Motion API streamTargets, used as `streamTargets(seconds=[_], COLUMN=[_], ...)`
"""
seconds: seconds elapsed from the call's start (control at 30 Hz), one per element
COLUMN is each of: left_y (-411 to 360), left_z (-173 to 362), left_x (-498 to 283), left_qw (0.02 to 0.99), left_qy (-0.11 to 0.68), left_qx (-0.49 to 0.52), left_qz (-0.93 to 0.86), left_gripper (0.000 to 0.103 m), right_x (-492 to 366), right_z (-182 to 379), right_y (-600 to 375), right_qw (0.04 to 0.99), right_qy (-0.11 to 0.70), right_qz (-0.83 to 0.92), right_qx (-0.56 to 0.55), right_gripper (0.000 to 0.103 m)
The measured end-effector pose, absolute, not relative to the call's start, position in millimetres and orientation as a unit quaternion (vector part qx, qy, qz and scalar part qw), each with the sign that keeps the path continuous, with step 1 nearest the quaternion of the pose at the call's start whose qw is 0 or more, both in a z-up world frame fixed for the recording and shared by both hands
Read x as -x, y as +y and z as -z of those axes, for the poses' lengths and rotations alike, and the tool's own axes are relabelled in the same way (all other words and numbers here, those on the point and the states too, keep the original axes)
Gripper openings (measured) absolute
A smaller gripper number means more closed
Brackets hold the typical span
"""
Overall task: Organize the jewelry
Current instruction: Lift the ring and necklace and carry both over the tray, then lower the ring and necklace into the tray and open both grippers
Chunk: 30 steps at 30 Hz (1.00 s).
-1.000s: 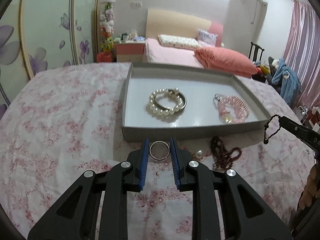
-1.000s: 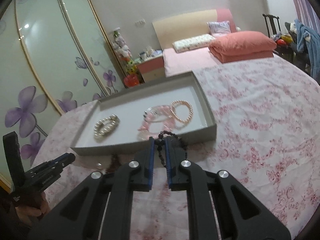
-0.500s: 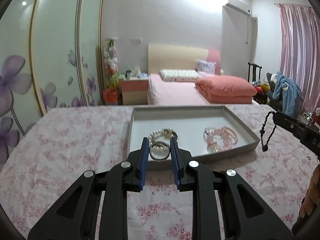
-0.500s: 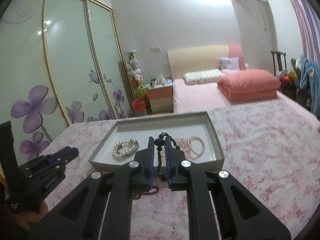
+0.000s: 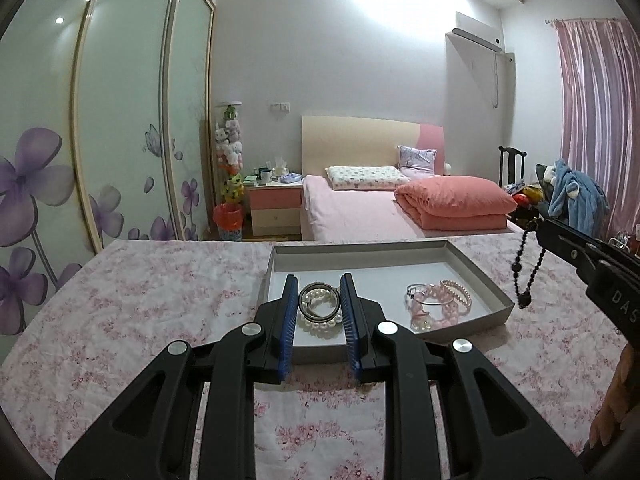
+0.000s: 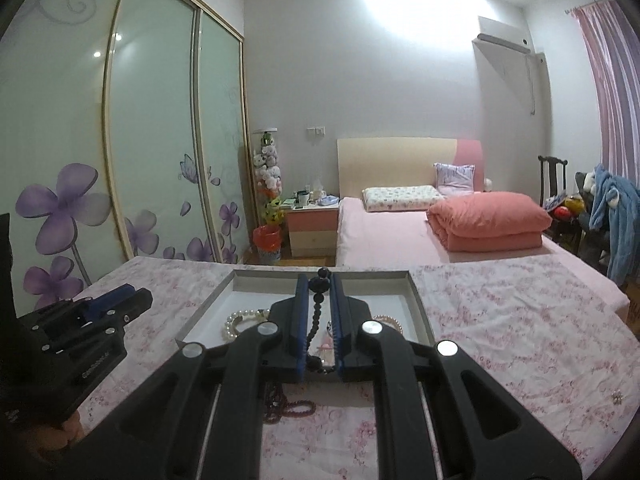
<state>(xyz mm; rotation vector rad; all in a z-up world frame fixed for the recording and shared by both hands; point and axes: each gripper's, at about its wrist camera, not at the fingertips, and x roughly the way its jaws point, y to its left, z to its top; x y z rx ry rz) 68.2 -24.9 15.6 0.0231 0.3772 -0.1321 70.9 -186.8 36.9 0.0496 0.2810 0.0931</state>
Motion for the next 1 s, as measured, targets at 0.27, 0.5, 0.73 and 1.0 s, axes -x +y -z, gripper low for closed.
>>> streamTargets(seconds=[0.27,0.5,0.73,1.0], left_y=[-27,-31,-32,-39], left_z=[-17,-20,-21,-10], left_x=[-76,-88,-104,-136], left_qw=[0.981,0.982,0.981,0.975], left_qy=[0.181,0.179,0.181,0.204], left_qx=[-0.01,-0.007,-0.003,0.004], left_qz=[0.063,0.061,0.066,0.082], left_gripper=[0.023,0.022,0.023,0.023], right_x=[-84,-95,-114,-152], right_z=[-40,-40,-40,-28], right_y=[-180,-179,-184,-189], right_qw=[0.99,0.99,0.99,0.987], right_qy=[0.133,0.134,0.135,0.158], right_qz=[-0.04,-0.037,-0.031,-0.029], right_qx=[-0.011,-0.011,-0.018,-0.03], right_gripper=[0.011,0.011,0.011,0.011])
